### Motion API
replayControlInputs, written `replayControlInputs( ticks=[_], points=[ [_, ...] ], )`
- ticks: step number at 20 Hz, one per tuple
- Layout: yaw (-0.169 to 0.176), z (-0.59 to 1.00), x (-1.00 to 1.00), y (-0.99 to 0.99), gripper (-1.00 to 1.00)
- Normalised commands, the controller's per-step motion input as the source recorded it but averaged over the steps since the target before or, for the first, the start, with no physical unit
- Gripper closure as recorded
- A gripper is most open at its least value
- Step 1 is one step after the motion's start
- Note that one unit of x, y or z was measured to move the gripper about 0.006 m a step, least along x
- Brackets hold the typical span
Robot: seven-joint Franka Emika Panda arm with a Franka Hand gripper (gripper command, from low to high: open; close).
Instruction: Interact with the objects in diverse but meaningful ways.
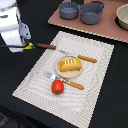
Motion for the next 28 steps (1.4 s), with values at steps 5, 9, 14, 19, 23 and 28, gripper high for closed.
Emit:
replayControlInputs(
  ticks=[5, 9, 14, 19, 23, 28],
  points=[
    [0.000, 0.13, 0.76, -0.54, 1.00],
    [-0.003, 0.05, 0.76, -0.53, 1.00],
    [-0.003, 0.05, 0.71, -0.58, 1.00],
    [-0.006, 0.01, 0.58, -0.59, 1.00],
    [-0.001, -0.04, 0.35, -0.47, 1.00],
    [0.000, -0.18, 0.17, -0.35, 1.00]
  ],
)
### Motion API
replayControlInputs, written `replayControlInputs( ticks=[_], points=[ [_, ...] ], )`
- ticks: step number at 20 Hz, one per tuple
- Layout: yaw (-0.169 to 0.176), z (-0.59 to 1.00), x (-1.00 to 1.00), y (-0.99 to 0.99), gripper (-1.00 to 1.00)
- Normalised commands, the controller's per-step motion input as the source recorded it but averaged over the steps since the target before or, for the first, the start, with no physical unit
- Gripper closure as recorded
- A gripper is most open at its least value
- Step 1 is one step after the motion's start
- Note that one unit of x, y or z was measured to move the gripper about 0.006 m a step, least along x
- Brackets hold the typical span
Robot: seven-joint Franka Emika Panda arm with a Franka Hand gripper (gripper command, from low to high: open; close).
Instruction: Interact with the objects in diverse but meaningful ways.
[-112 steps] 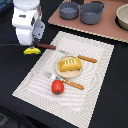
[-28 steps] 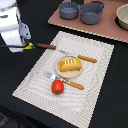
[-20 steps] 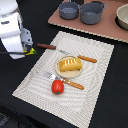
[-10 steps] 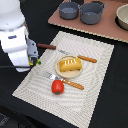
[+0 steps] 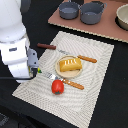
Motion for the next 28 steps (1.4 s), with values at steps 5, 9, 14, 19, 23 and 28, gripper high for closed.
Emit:
replayControlInputs(
  ticks=[5, 9, 14, 19, 23, 28],
  points=[
    [0.000, -0.11, 0.18, -0.24, -1.00],
    [0.000, 0.33, 0.30, -0.22, -1.00],
    [0.001, 0.81, 0.50, -0.07, -1.00],
    [0.000, 1.00, 0.68, -0.12, -1.00],
    [0.000, 0.94, 0.83, -0.14, -1.00],
    [-0.002, 0.75, 0.90, -0.22, -1.00]
  ],
)
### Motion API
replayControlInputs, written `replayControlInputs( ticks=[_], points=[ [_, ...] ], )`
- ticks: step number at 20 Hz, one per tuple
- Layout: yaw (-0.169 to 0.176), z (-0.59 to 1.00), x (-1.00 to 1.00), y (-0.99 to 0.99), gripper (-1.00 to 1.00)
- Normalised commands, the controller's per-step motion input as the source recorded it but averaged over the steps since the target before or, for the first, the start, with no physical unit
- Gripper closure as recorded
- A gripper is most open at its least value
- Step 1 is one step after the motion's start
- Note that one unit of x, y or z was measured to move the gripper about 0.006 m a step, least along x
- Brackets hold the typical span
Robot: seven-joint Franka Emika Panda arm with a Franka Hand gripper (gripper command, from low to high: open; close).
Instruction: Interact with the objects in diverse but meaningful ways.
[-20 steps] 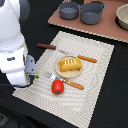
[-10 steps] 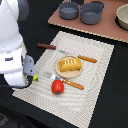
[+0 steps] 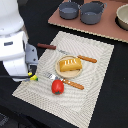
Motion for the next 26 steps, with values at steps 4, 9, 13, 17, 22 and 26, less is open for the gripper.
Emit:
replayControlInputs(
  ticks=[4, 9, 13, 17, 22, 26],
  points=[
    [0.000, 0.67, 1.00, -0.17, -1.00],
    [0.000, 0.64, 1.00, -0.13, -1.00],
    [0.000, 0.48, 1.00, -0.06, -1.00],
    [0.000, 0.44, 1.00, -0.10, -1.00],
    [0.000, 0.33, 1.00, -0.09, -1.00],
    [0.049, 0.10, 0.80, -0.06, -1.00]
  ],
)
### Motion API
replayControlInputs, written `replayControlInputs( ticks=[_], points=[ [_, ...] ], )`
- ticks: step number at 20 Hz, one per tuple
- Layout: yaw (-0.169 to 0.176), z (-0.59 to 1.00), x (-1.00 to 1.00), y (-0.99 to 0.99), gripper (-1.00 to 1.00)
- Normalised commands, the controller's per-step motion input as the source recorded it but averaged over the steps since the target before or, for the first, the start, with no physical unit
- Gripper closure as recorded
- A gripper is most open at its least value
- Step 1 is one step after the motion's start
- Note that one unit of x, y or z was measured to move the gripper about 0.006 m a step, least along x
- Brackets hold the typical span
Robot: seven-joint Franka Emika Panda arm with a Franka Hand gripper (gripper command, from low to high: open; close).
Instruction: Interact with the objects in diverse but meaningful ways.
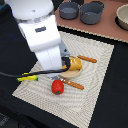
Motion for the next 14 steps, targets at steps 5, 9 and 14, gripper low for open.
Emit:
replayControlInputs(
  ticks=[5, 9, 14],
  points=[
    [0.111, 0.00, 0.57, -0.17, -1.00],
    [0.025, 0.05, 0.60, -0.35, -1.00],
    [-0.184, 0.15, 0.46, -0.18, -1.00]
  ],
)
